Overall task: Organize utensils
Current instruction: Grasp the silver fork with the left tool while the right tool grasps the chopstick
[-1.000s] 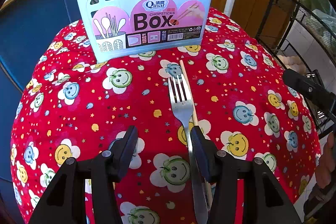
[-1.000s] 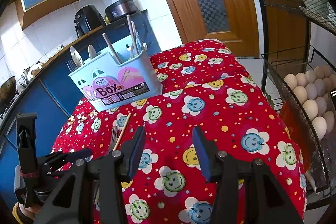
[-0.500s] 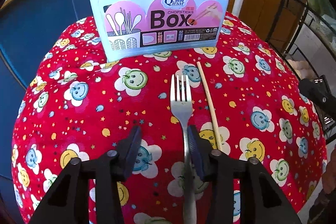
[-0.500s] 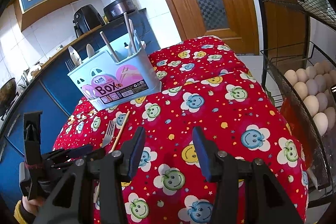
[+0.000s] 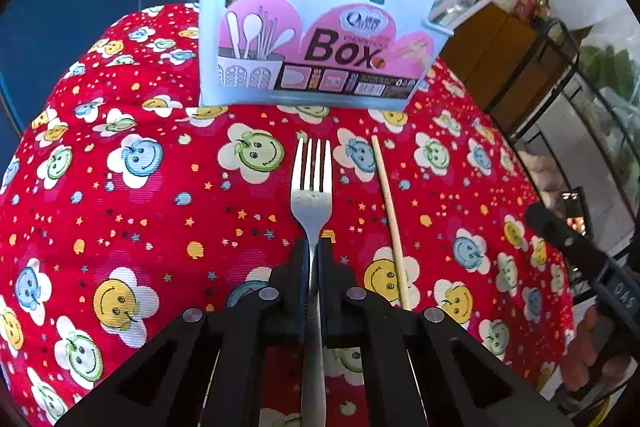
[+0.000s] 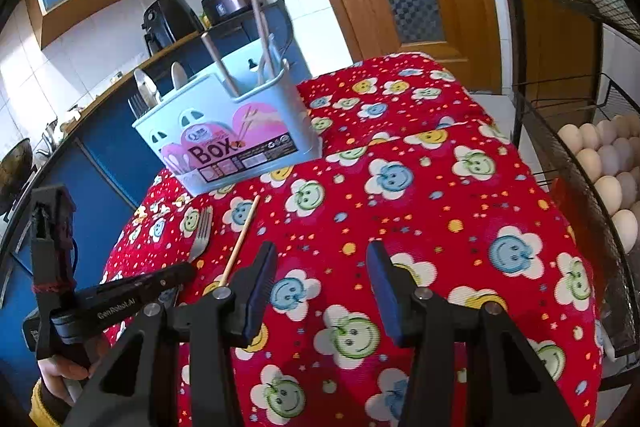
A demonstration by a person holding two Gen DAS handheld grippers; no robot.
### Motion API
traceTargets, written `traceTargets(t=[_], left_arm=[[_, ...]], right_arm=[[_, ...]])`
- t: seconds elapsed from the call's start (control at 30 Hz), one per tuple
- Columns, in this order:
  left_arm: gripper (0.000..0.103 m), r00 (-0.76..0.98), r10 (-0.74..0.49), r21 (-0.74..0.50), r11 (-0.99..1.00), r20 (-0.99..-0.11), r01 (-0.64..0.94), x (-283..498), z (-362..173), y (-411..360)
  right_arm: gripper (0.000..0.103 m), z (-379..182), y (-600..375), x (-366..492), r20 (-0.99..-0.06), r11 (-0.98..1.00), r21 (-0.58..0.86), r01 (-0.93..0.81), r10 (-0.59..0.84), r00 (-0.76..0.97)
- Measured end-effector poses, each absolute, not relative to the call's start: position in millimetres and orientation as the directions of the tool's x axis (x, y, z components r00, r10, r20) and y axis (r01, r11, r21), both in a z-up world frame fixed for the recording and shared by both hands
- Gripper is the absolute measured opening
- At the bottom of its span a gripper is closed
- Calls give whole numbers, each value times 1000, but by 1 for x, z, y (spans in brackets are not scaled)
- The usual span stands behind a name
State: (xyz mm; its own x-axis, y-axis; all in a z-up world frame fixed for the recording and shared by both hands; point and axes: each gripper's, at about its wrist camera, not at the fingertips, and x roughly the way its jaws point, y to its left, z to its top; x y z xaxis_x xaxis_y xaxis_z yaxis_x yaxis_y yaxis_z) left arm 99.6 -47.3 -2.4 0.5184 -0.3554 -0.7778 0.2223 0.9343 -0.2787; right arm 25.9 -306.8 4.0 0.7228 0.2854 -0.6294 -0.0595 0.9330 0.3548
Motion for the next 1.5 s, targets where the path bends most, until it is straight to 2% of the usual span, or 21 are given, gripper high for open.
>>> traceTargets(t=[0.17, 0.7, 1.2, 1.27, 1.37, 1.5], left_arm=[[4, 558, -398, -338, 917, -728, 213, 93, 7, -31], [4, 705, -426, -388, 893, -568, 227, 76, 40, 14], [4, 743, -419, -414, 886, -522, 209, 71, 45, 43], [4, 748, -416, -410, 888, -518, 210, 71, 46, 43], [4, 750, -418, -411, 886, -512, 214, 70, 48, 43], [4, 754, -418, -408, 887, -507, 217, 70, 49, 40]], right_arm=[[50, 2, -293, 33, -659, 935, 346, -79, 302, 689], [50, -6, -227, 65, -769, 938, 314, -150, 344, 539], [45, -16, -188, 96, -861, 968, 209, -140, 250, 444], [43, -16, -189, 99, -861, 966, 220, -133, 256, 439], [34, -16, -191, 106, -864, 966, 231, -117, 259, 431], [16, -17, -198, 115, -872, 967, 236, -99, 256, 417]])
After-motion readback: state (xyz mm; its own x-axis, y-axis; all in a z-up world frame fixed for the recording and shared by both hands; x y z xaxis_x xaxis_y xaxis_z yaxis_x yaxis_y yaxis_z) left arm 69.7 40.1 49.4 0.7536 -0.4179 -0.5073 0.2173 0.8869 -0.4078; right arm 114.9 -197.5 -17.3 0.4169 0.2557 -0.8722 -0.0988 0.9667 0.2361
